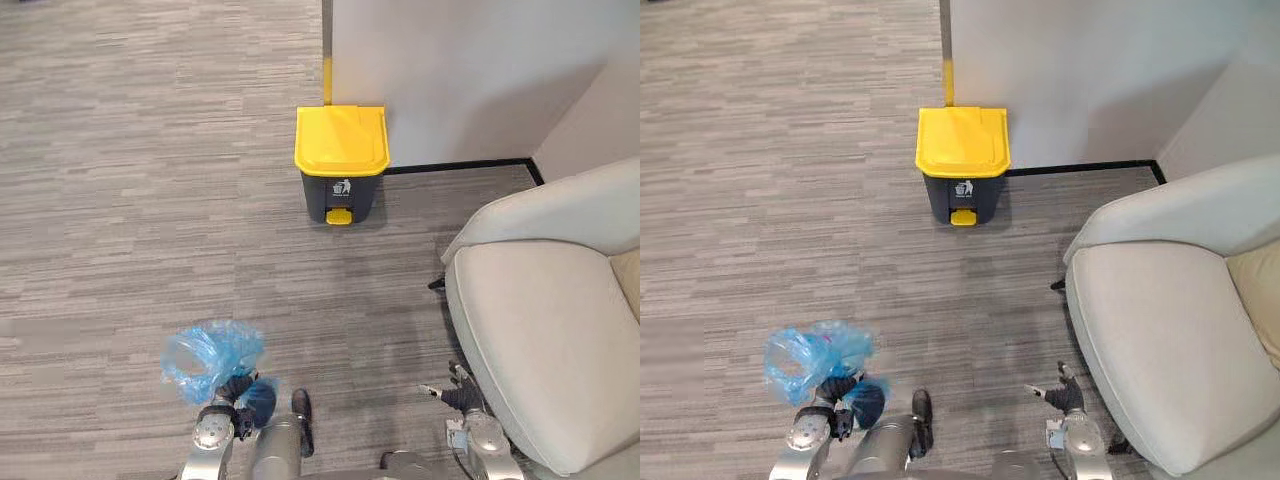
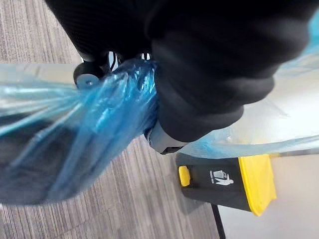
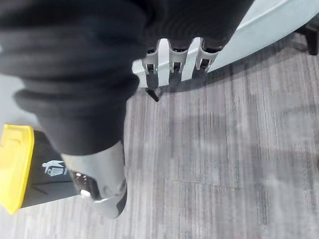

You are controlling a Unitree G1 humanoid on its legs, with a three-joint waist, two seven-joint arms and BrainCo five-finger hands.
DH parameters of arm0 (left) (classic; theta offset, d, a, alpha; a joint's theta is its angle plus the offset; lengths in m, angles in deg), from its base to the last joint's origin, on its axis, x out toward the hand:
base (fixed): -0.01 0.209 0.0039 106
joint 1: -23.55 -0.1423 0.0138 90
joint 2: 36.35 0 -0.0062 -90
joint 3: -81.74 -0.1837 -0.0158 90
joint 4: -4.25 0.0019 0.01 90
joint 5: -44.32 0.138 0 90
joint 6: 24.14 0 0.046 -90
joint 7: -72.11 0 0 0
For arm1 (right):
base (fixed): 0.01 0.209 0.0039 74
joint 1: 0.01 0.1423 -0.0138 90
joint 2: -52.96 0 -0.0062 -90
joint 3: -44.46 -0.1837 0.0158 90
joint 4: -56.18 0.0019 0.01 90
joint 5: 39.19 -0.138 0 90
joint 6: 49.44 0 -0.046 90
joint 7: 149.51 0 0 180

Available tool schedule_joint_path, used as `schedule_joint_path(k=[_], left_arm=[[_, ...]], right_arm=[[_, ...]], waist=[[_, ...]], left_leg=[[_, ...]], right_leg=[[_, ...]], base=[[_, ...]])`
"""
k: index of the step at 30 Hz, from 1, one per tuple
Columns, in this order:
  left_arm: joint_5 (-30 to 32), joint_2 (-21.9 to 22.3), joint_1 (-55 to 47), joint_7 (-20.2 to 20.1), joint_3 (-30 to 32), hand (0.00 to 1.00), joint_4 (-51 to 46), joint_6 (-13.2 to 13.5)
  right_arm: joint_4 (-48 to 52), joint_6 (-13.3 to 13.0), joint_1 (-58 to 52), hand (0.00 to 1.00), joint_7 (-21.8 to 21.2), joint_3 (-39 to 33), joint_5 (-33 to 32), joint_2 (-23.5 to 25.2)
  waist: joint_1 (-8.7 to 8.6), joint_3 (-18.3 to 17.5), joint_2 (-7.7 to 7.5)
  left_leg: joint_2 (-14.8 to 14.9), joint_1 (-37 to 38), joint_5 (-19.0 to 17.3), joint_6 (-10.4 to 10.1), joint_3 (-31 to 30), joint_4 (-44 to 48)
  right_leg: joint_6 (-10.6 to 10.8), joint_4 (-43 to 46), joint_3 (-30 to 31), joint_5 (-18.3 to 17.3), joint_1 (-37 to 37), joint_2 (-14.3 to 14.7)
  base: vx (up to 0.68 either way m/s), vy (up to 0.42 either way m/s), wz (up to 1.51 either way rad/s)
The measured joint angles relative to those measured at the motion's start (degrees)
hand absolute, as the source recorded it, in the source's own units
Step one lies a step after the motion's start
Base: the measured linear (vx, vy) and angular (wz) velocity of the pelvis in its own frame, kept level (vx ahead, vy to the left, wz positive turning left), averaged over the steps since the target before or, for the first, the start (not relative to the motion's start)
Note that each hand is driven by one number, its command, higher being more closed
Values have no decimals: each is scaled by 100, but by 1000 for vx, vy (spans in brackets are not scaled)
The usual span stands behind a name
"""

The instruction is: Gather rubbish on tea table into small bin, then transfer packed bag to large trash can.

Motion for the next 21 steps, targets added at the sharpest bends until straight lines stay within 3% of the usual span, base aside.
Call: schedule_joint_path(k=[1, 2, 3, 5, 6, 8, 9, 10, 11, 13, 14, 16, 17, 18, 19, 21], left_arm=[[-13, -25, -88, 8, -6, 100, -14, -8], [-15, -74, -134, 17, -14, 100, -17, -12], [-17, -158, -135, 45, -47, 100, -20, -17], [-19, -255, -114, 104, -50, 100, -22, -16], [-22, -293, -71, 106, -50, 100, -25, -16], [-24, -320, 9, 107, -48, 100, -24, -18], [-27, -325, 43, 107, -49, 100, -23, -18], [-30, -333, 62, 107, -48, 100, -23, -8], [-29, -357, 60, 96, -80, 100, -18, 19], [-20, -172, 114, 90, -97, 100, 105, 12], [-20, -150, 163, 87, -99, 100, 105, 38], [-19, -104, 277, 82, -122, 100, 116, 35], [-19, -37, 337, 79, -120, 100, 112, 37], [-20, -9, 321, 79, -120, 100, 114, 37], [-20, 8, 287, 74, -120, 100, 112, 39], [-21, 47, 195, 68, -121, 100, 107, 37]], right_arm=[[-2, 3, -1, 0, -5, 59, 57, -3], [-2, 3, -23, 0, -13, 126, 62, 1], [-2, 3, -63, 0, -15, 219, 69, -4], [-2, 3, -9, 0, -17, 266, 134, -6], [-2, 2, 50, 0, -16, 289, 238, -21], [-3, -2, 166, 0, -14, 325, 262, -57], [-2, 1, 176, 0, -12, 327, 266, -77], [-2, 3, 146, 0, -10, 333, 267, -76], [-2, 5, -23, 0, -10, 341, 271, -90], [-51, 76, 26, 0, -11, 325, 272, -240], [-14, 98, 66, 0, -12, 309, 270, -245], [-23, 103, 41, 0, -15, 231, 269, -237], [-28, 112, -47, 0, -14, 191, 268, -238], [-24, 115, -63, 0, -13, 210, 264, -227], [2, 113, -76, 0, -11, 215, 250, -216], [129, 102, -106, 0, 1, 192, 215, -157]], waist=[[2, 4, -2], [-20, 6, 1], [-58, 1, -1], [-72, 6, 9], [-122, 34, 55], [-179, 106, 160], [-206, 132, 198], [-265, 104, 92], [-332, 86, -31], [-295, 98, 246], [-334, 103, 260], [-367, 107, 273], [-346, 114, 294], [-318, 122, 289], [-306, 122, 288], [-259, 117, 281]], left_leg=[[-55, 360, -155, 114, 113, -23], [-77, 618, -274, 167, 123, -24], [-79, 925, -410, 200, 127, -89], [-58, 1242, -430, 201, 113, -273], [49, 1398, -429, 200, 101, -406], [231, 1656, -429, 198, 92, -555], [316, 1822, -436, 183, 79, -612], [309, 1974, -479, 61, 47, -622], [218, 2174, -668, -297, -112, -598], [485, 2258, -781, -432, -242, -586], [533, 2207, -708, -547, -359, -446], [663, 2010, -577, -765, -527, 64], [855, 1698, -366, -1109, -634, 967], [1002, 1455, -162, -1182, -675, 1693], [1121, 1274, -212, -1152, -664, 2215], [1317, 724, -472, -840, -390, 3131]], right_leg=[[282, 989, 60, 156, -309, -167], [278, 1626, 36, 150, -486, -215], [132, 2205, -49, 71, -710, -227], [-121, 2381, -240, -74, -1077, -134], [-315, 2223, -416, -176, -1423, 43], [-430, 1513, -657, -194, -1792, 318], [-525, 614, -755, -10, -1904, 468], [-542, -459, -752, 513, -1851, 559], [-790, -1195, -604, 1928, -1697, 546], [-973, -885, -664, 1685, -1724, 754], [-1021, -694, -712, 1343, -1761, 760], [-1072, -587, -859, 1048, -1667, 763], [-1127, -813, -965, 954, -1295, 854], [-1143, -1067, -975, 926, -965, 940], [-1164, -1249, -990, 916, -739, 991], [-1220, -1661, -979, 885, -193, 1083]], base=[[525, 214, -39], [531, 149, -12], [438, 74, 5], [428, -3, 6], [502, -75, 3], [405, -117, 5], [430, -172, 22], [558, -227, 51], [477, -206, 48], [359, -161, 8], [389, -202, 4], [395, -240, 36], [353, -213, 40], [397, -211, 29], [301, -107, 3], [281, -67, -13]])
